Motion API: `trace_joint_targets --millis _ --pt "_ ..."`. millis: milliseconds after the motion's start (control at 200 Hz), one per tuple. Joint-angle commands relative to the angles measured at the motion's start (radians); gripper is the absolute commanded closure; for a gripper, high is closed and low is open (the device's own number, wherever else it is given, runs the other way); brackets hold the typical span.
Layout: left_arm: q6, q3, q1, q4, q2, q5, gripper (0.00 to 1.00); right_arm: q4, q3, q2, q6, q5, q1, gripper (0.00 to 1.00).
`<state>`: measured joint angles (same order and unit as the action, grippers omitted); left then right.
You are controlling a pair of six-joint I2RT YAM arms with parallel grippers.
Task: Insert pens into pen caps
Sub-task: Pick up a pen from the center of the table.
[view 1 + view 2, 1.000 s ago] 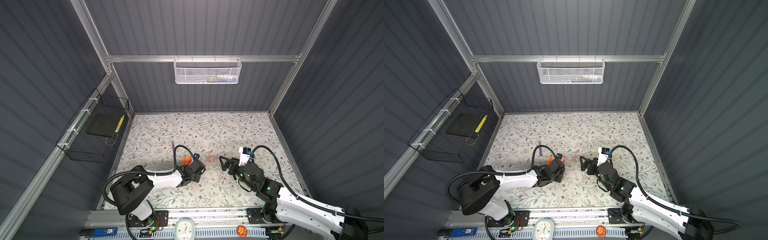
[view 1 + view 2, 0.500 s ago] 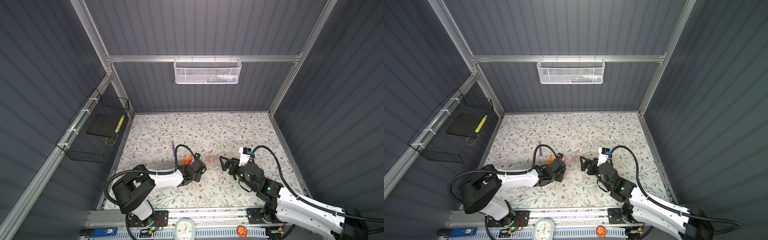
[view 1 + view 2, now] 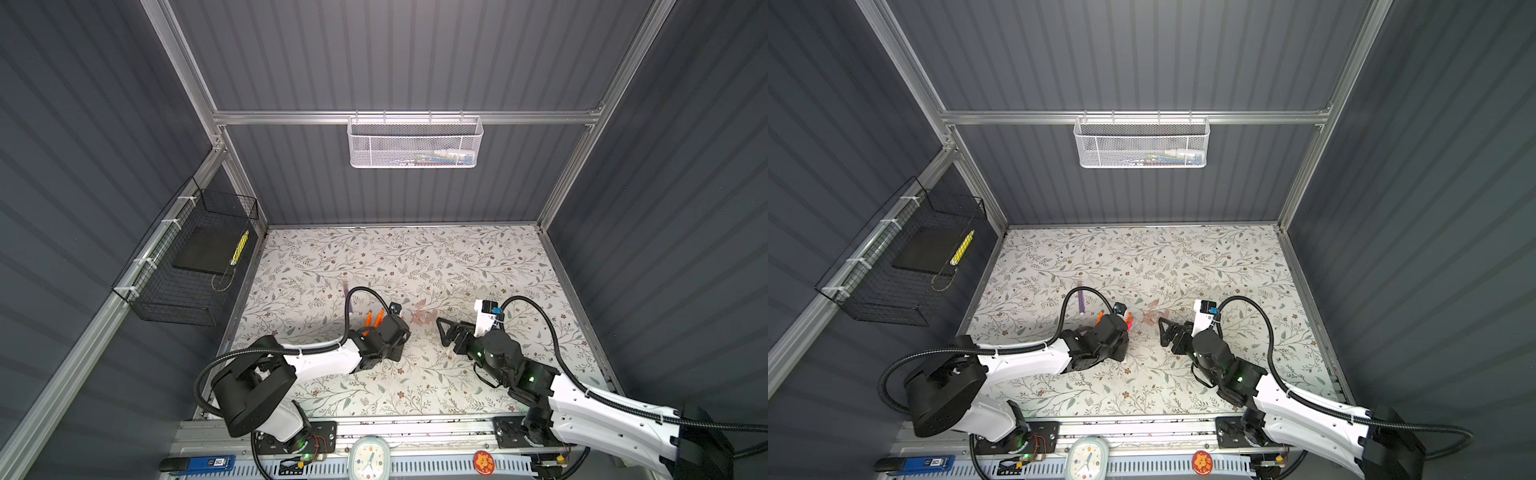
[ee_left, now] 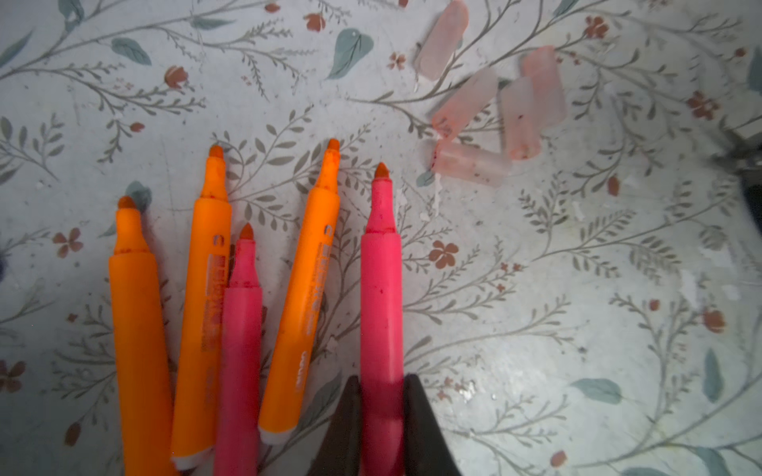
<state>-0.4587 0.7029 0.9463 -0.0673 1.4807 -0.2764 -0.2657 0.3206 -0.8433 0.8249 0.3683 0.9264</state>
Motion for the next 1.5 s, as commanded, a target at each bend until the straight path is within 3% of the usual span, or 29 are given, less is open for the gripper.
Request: trace_joint_targets --millis 0,660,1045,1496 --pt "0.036 0.013 -0.032 0.019 -0.063 0.040 0.97 -0.080 0.005 -0.024 0.012 0.019 0.019 0.04" --pt "0.075 -0.021 -0.048 0.134 -0.170 0.174 1.00 -0.357 0.006 -0.198 0.070 -0.083 0.043 0.04" --pt "0.112 -0.078 -0.046 0.222 -0.232 0.297 1.00 -0.515 0.065 -0.415 0.156 -0.150 0.040 0.20" --pt "0.120 -0.108 -0.046 0.250 -0.249 0.336 1.00 -0.518 0.162 -0.530 0.169 -0.189 0.012 0.50"
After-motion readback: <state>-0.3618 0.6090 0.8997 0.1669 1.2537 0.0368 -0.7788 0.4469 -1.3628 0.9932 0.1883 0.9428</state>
